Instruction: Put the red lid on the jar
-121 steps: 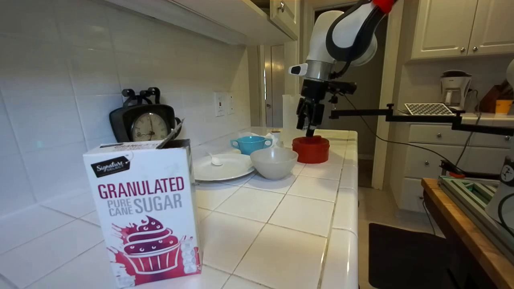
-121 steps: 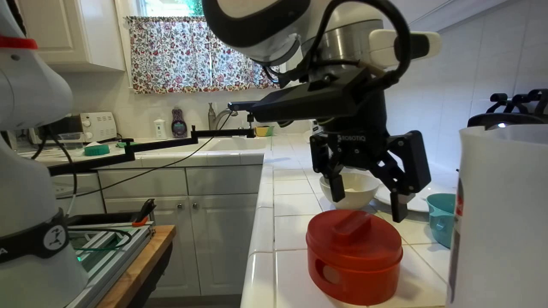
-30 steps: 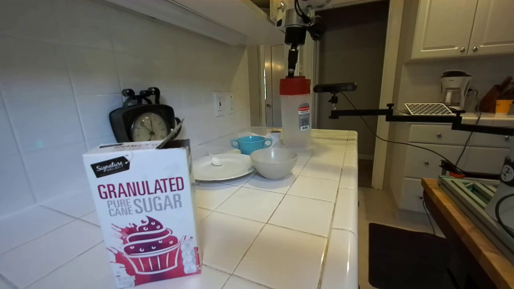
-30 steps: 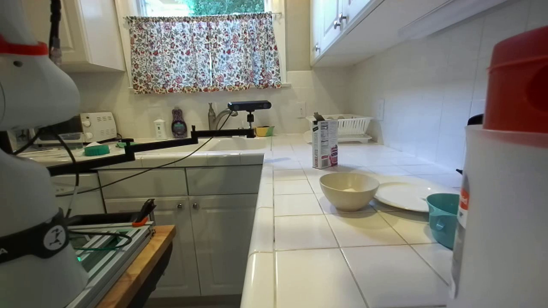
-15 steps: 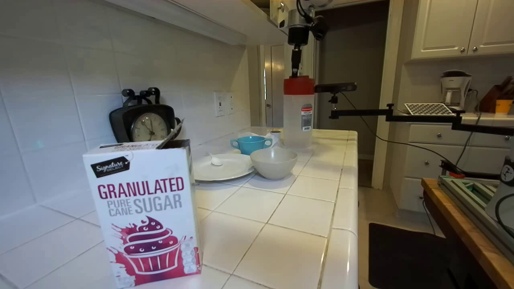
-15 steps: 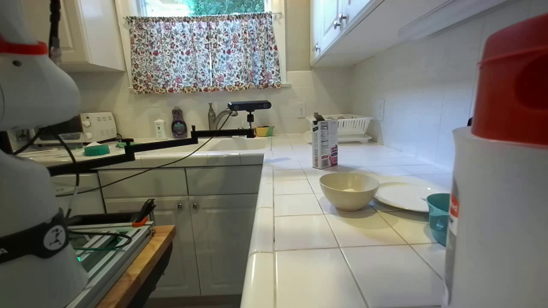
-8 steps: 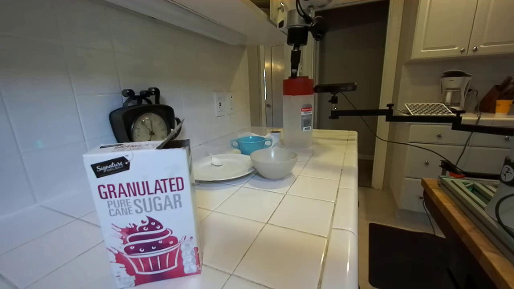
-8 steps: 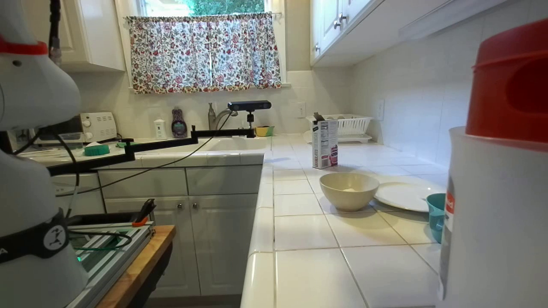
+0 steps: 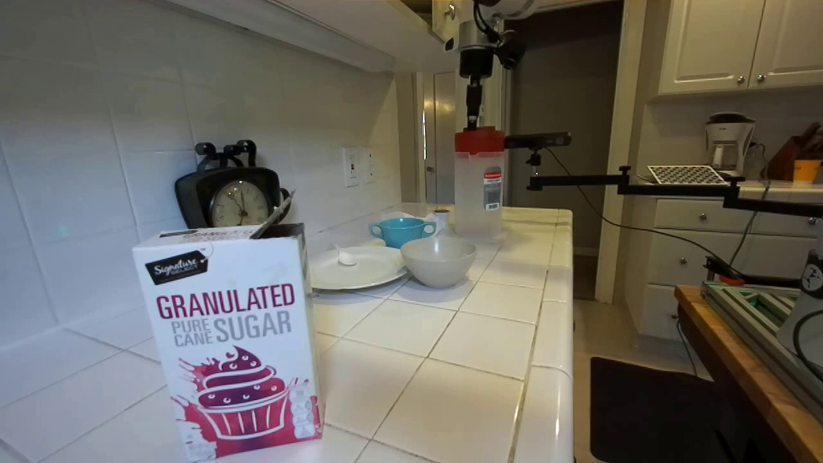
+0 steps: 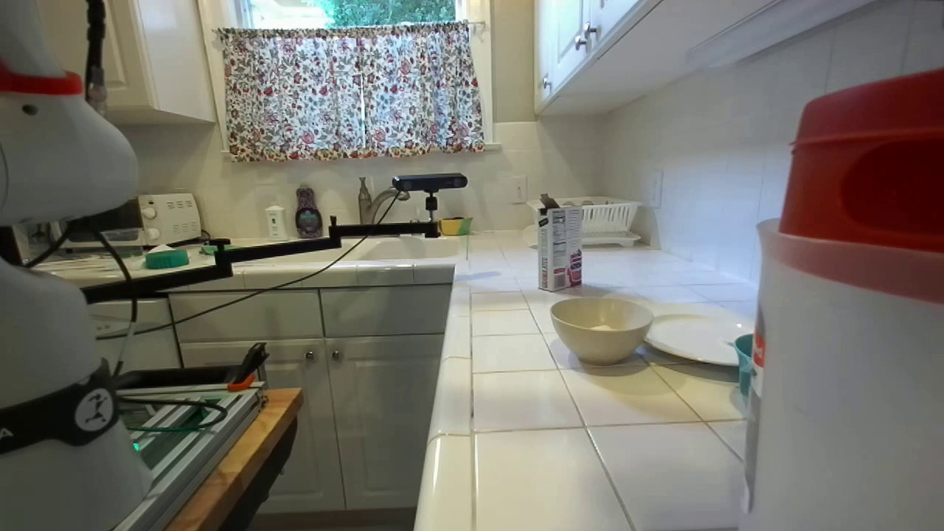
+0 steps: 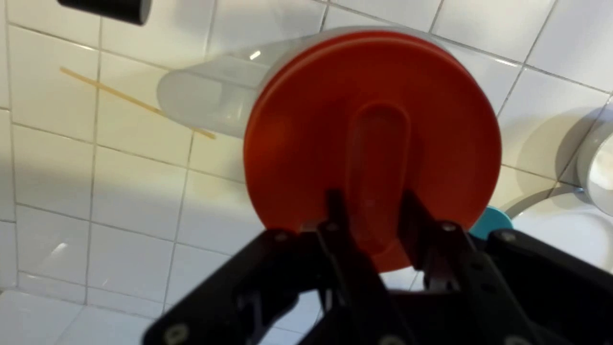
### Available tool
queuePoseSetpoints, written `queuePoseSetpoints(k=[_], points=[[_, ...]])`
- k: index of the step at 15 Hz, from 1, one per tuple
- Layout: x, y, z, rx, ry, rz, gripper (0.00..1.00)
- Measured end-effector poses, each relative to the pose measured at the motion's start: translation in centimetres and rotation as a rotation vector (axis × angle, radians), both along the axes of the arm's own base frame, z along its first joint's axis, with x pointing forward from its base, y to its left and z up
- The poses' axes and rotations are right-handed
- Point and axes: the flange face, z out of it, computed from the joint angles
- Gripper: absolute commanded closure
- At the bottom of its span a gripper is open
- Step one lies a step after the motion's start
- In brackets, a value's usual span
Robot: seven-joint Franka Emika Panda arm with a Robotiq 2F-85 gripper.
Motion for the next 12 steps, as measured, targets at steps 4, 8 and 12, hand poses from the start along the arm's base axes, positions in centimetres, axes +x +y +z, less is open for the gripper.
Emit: queuePoseSetpoints(k=[4, 8, 12], points=[[0.0, 0.3, -0.8, 0.000, 0.017, 0.008, 0.90], [0.0, 0.5, -1.0, -0.010, 0.026, 0.016, 0.30], [-0.5, 0.6, 0.0, -0.050, 0.016, 0.030, 0.01]])
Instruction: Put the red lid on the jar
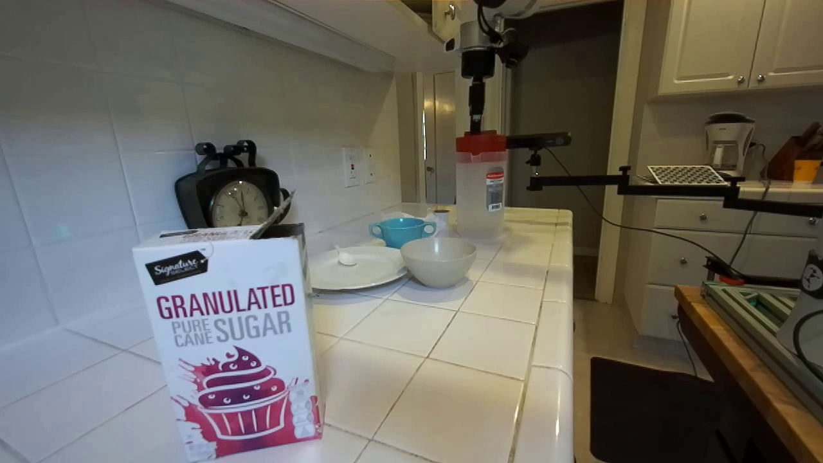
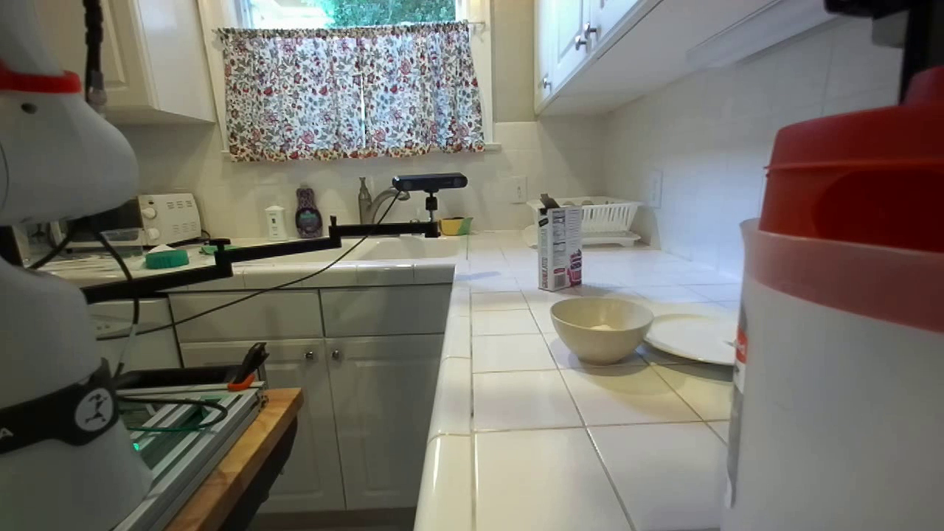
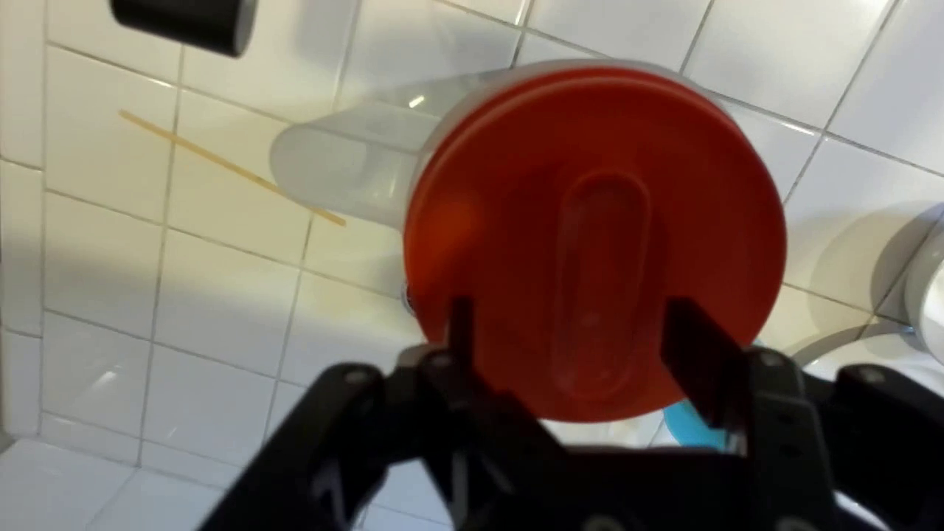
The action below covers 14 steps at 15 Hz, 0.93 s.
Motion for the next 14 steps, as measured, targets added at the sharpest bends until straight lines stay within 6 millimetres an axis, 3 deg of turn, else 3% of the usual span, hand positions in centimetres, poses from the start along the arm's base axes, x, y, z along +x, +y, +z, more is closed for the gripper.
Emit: queuePoseSetpoints(k=[6, 14], points=[[-4.5, 1.9, 5.0, -0.055, -0.026, 0.036, 0.00], [-12.6, 6.3, 6.6, 0.005, 0.024, 0.066, 0.00]])
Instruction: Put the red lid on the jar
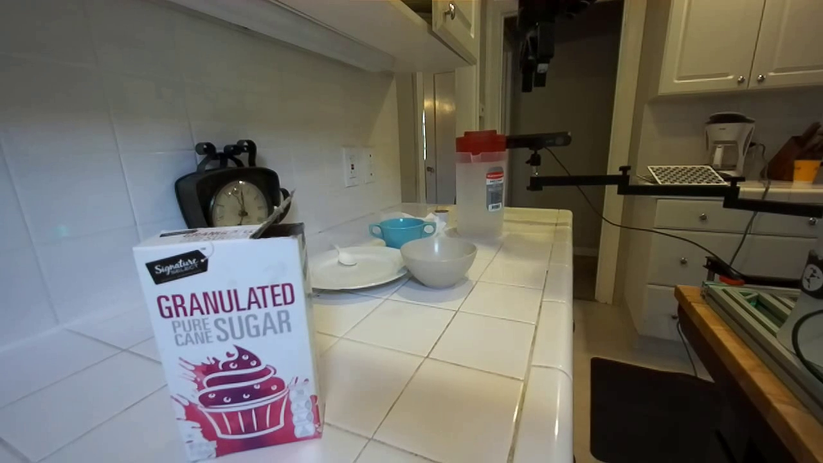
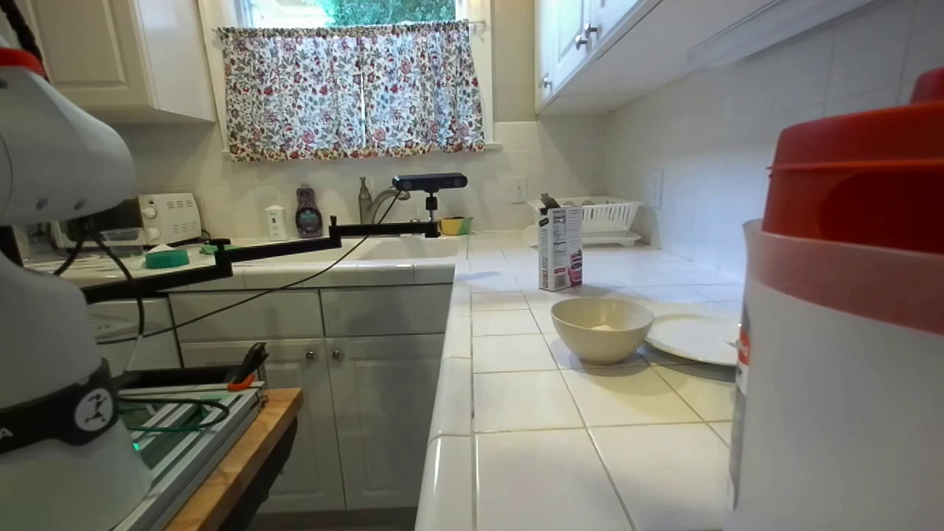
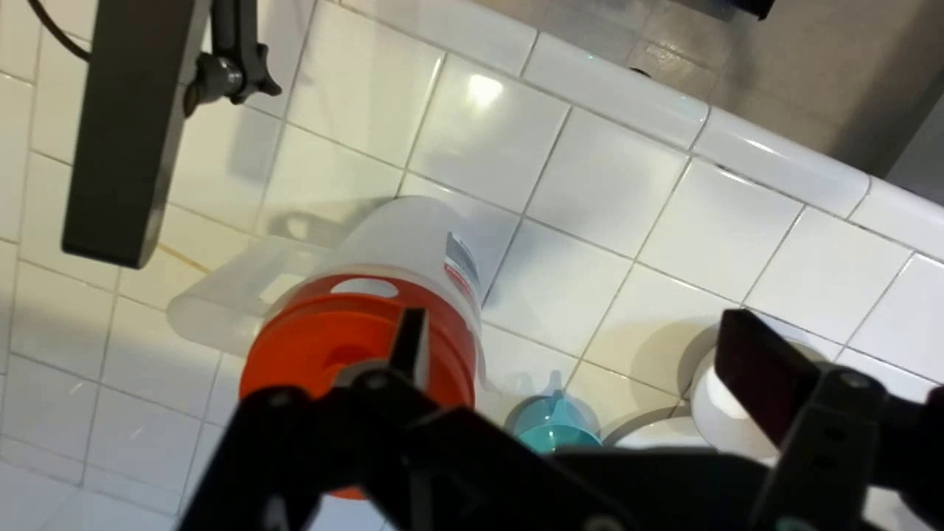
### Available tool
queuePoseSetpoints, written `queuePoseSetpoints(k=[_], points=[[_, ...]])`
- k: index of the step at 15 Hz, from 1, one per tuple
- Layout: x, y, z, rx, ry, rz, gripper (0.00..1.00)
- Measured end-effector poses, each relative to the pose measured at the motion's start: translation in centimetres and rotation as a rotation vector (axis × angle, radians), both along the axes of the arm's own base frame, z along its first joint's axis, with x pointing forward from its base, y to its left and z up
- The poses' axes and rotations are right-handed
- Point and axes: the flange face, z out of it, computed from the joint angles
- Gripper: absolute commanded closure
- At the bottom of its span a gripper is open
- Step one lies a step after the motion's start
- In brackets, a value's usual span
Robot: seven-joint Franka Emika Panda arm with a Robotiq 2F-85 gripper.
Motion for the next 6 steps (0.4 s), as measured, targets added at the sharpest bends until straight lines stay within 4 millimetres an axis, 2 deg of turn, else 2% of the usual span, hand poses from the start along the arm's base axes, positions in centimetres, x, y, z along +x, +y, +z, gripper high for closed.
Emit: queuePoseSetpoints(k=[6], points=[[0.39, -0.31, -0.52, 0.002, 0.006, -0.003, 0.00]])
